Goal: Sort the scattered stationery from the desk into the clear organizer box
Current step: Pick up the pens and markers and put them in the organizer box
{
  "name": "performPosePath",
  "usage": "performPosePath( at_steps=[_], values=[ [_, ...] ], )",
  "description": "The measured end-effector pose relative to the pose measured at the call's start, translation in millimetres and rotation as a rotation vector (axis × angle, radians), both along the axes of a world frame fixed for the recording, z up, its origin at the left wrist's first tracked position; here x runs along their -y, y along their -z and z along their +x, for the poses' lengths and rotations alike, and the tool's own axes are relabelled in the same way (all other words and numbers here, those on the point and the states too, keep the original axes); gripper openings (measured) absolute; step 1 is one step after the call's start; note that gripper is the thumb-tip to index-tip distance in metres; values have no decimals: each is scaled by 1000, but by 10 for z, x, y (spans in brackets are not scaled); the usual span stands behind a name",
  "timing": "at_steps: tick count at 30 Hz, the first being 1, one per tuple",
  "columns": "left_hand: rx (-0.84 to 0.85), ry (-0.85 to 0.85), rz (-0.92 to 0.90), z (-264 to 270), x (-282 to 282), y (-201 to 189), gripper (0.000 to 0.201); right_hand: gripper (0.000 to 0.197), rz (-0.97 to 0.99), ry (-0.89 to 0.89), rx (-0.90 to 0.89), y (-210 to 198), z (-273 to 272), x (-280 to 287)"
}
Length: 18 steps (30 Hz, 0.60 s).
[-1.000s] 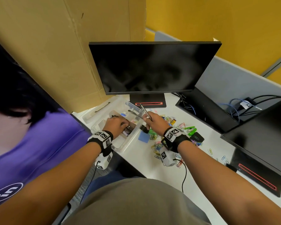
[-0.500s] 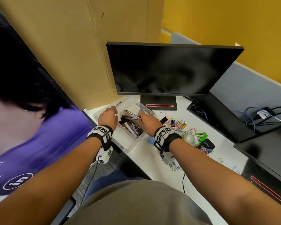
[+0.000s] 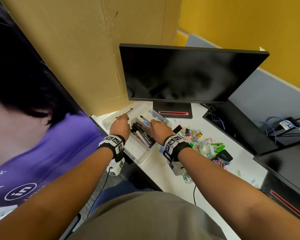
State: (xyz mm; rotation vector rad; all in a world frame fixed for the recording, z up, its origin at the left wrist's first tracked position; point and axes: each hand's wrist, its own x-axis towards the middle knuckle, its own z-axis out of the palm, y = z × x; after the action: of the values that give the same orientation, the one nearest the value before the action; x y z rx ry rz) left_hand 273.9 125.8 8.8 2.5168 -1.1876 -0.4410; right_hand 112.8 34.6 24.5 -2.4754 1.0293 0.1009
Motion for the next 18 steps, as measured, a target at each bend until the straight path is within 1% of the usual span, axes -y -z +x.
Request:
performPosePath(
  at_steps=[3,5,8,11,12,15,18],
  values=[
    [-14,-9,-2,-4,1,-5,29,31,67,87,61,15,-31,89],
    [-21,-14,-5,-10,3,-10,30,35,203,177,186,24,-64,135],
    [-21,-15,-5,-14,12,-13,30,33,461,329,397,10,-107,150],
    [-27,-20,1,-10,14,-8,31,33,596,399,519,5,-132,166],
    [-27,-19,3,-10,12,-8,31,34,604,398,529,4,-136,176],
    [-20,-10,6,-16,10,-14,31,38,535,375,488,-18,-142,187],
    [-18,-11,1,-22,13,-15,30,40,464,300,479,-48,-153,173]
  ],
)
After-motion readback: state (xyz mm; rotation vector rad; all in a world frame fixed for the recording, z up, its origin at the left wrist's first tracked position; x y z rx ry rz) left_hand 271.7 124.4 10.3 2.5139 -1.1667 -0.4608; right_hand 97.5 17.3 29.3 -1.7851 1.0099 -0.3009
